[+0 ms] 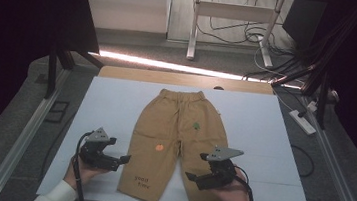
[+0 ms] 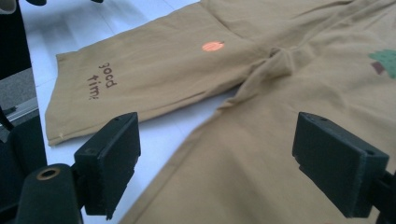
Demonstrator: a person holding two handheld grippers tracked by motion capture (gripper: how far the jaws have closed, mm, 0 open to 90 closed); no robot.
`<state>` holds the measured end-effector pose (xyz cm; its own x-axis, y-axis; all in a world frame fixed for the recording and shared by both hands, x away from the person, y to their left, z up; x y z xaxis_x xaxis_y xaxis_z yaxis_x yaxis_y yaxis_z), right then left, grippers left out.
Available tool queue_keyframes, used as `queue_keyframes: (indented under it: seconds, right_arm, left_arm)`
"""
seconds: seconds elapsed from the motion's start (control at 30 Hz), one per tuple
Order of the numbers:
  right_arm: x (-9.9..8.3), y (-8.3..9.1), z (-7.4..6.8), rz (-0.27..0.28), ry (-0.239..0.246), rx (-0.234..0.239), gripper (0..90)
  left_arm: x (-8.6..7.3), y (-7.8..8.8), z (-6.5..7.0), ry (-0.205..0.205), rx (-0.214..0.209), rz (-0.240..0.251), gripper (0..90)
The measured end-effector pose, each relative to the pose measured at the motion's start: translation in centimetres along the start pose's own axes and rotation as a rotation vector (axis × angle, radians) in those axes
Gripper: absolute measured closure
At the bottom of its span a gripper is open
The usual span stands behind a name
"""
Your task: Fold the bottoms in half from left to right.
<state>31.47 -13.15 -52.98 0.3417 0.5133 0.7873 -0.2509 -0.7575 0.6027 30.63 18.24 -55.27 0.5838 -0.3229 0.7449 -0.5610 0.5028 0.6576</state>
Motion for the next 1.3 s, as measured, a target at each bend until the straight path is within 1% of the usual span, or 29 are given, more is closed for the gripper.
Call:
queue_keyframes:
  seconds: [0.13, 0.37, 0.4, 0.43, 0.73, 0.83, 0.93, 0.97, 1.23, 1.3]
  right_arm:
    - [0.3, -0.6, -0.5, -0.003, 0.005, 0.012, 16.0]
    - [1.0, -2.2, -1.7, -0.019, 0.030, 0.046, 16.0]
    - [1.2, -2.6, -2.0, -0.022, 0.035, 0.052, 15.9]
    - [1.2, -2.6, -2.0, -0.022, 0.035, 0.052, 15.9]
    - [2.0, -4.6, -3.3, -0.033, 0.056, 0.085, 16.0]
    - [2.1, -5.0, -3.5, -0.034, 0.063, 0.087, 16.0]
    - [2.3, -5.5, -3.9, -0.037, 0.065, 0.099, 16.0]
    - [2.4, -5.9, -4.2, -0.044, 0.073, 0.107, 16.0]
    - [2.7, -7.3, -5.1, -0.054, 0.088, 0.124, 16.0]
    - [2.8, -7.8, -5.5, -0.059, 0.095, 0.137, 16.0]
  left_arm:
    - [0.1, 0.0, 0.0, 0.004, 0.000, 0.001, 7.8]
    - [0.2, -0.2, 0.0, 0.003, -0.002, 0.000, 7.8]
    - [0.2, -0.2, 0.0, 0.003, -0.002, -0.001, 7.8]
    - [0.2, -0.2, 0.0, 0.003, -0.002, 0.000, 7.8]
    - [0.4, -0.2, -0.1, 0.008, -0.001, 0.006, 7.9]
    - [0.4, -0.2, -0.2, 0.008, -0.001, 0.011, 8.0]
    - [0.5, -0.3, -0.2, 0.010, -0.004, 0.011, 8.0]
    - [0.6, -0.3, -0.2, 0.008, -0.003, 0.011, 8.0]
    - [0.7, -0.5, -0.3, 0.009, -0.001, 0.009, 8.0]
    - [0.7, -0.5, -0.4, 0.011, 0.000, 0.010, 8.0]
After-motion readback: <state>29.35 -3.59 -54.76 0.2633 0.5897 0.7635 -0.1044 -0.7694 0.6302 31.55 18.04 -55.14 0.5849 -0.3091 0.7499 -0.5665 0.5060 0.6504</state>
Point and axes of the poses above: each handheld gripper's, and its own axes: y roughly backward along the jaws, x roughly out of its top, z roughly to its right, the point moved 6 cm from there along -y, roughly forward along the jaws, and after that the axes turned 6 degrees about x, right-handed, at the moved point
